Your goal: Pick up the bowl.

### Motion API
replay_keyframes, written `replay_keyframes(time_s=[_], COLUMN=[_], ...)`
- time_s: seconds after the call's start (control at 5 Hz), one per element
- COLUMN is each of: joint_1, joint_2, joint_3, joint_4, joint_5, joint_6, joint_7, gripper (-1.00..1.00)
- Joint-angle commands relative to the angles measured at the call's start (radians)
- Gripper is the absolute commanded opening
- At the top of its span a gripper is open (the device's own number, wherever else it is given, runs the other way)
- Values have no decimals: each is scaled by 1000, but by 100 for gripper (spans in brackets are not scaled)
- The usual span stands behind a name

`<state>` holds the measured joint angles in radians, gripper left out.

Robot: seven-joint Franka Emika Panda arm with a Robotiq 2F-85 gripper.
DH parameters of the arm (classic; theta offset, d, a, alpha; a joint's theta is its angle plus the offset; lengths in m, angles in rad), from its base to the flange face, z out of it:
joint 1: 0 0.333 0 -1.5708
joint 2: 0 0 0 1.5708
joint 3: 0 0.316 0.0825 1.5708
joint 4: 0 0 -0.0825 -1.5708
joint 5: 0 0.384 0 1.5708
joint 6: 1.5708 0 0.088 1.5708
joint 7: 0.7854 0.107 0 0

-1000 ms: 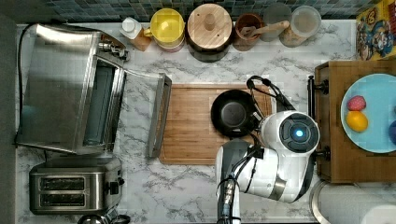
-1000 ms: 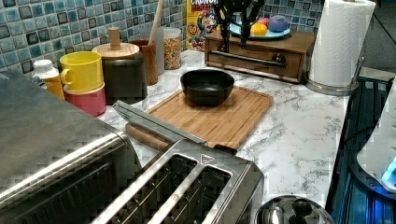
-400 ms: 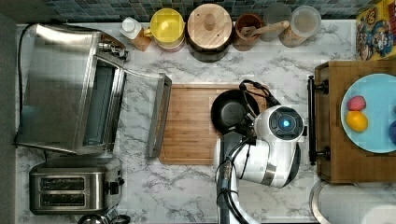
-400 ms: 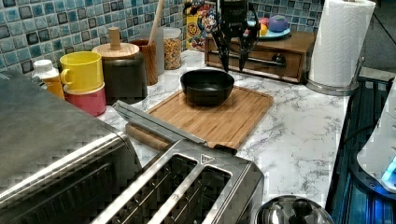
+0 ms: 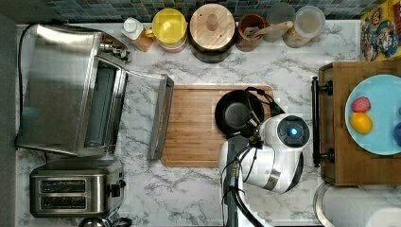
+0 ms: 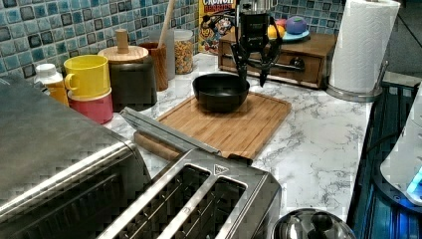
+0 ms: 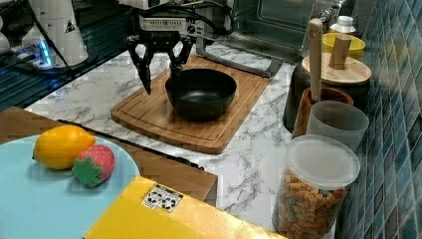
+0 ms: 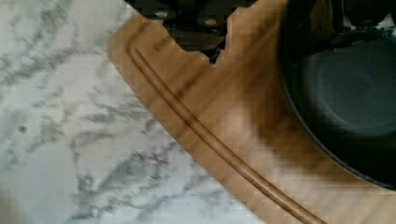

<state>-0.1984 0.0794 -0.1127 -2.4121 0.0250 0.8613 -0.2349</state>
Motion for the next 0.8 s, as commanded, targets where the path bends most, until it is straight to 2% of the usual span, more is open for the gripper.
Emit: replay_keyframes(time_s=[0.2,0.8], joint_1=[20,24], joint_2=[21,66], joint_3=[1,15], joint_4=[33,69], joint_5=[-97,-74], joint_6=[19,-6], joint_7=[58,52], gripper=[-100,-100])
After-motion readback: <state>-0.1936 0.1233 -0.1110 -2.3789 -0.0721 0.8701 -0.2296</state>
